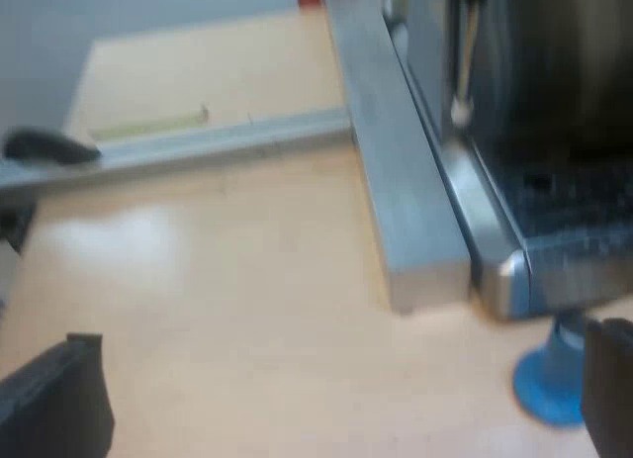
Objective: Grind coffee beans and then tamp
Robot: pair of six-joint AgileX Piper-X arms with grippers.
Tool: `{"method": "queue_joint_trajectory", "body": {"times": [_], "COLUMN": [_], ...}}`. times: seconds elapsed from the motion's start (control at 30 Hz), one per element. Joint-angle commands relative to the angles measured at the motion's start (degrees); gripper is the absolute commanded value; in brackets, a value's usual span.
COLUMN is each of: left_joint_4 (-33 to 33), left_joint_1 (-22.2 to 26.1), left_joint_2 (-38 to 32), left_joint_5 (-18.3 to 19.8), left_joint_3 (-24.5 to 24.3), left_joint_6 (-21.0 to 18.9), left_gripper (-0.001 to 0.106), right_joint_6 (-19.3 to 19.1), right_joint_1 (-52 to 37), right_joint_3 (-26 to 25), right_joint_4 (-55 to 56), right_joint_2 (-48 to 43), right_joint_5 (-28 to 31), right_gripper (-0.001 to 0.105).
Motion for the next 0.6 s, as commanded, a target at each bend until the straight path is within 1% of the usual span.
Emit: {"method": "queue_joint_trajectory", "body": {"times": [0.03,0.27,0.47,0.6], "left_joint_4": [0.0,-0.7,-5.8,-5.9], "left_joint_1": [0.0,0.0,0.0,0.0], "left_joint_2": [-7.9,-7.9,-7.8,-7.8], "left_joint_5": [1.6,2.1,2.1,2.1], "left_joint_3": [1.2,1.4,4.0,4.0], "left_joint_6": [0.0,0.0,0.0,0.0], "left_gripper": [0.098,0.098,0.098,0.098], "right_joint_6": [-0.3,-0.3,-0.3,-0.3], "right_joint_1": [-0.1,-0.1,-0.1,-0.1], "right_joint_3": [0.8,0.9,0.9,0.9], "right_joint_4": [-0.2,-0.5,-0.5,-0.5], "right_joint_2": [-2.6,-2.5,-2.5,-2.5], "right_joint_5": [-0.7,-0.7,-0.7,-0.7], "right_gripper": [0.067,0.067,0.067,0.067]}}
